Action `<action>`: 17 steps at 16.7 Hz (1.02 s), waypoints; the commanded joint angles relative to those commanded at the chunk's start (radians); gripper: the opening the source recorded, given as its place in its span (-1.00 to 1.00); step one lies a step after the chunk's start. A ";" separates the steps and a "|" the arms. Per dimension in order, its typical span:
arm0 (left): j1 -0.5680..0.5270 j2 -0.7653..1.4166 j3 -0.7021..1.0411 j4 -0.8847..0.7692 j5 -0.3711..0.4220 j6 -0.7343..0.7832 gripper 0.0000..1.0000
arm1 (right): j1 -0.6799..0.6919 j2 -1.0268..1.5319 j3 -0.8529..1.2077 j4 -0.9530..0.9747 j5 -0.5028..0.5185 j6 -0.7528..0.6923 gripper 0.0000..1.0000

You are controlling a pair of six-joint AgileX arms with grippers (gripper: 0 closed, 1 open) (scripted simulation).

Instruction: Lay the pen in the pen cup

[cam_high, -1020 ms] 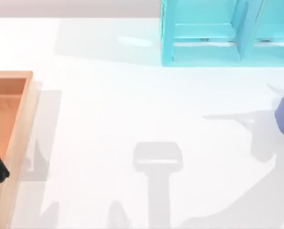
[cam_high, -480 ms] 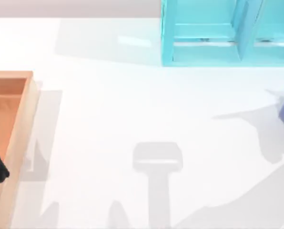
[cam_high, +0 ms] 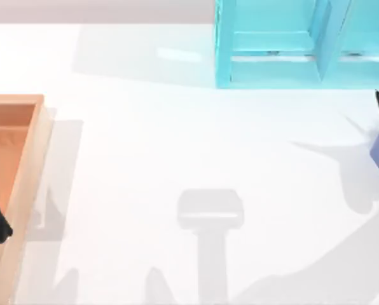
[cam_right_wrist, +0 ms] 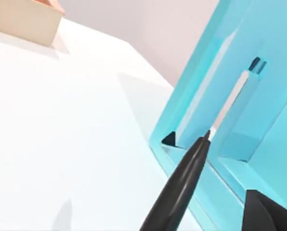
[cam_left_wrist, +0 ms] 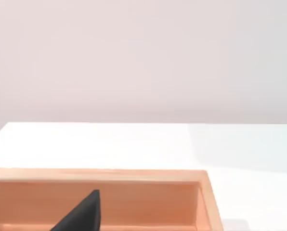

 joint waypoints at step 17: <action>0.000 0.000 0.000 0.000 0.000 0.000 1.00 | 0.000 0.000 0.000 0.000 0.000 0.000 1.00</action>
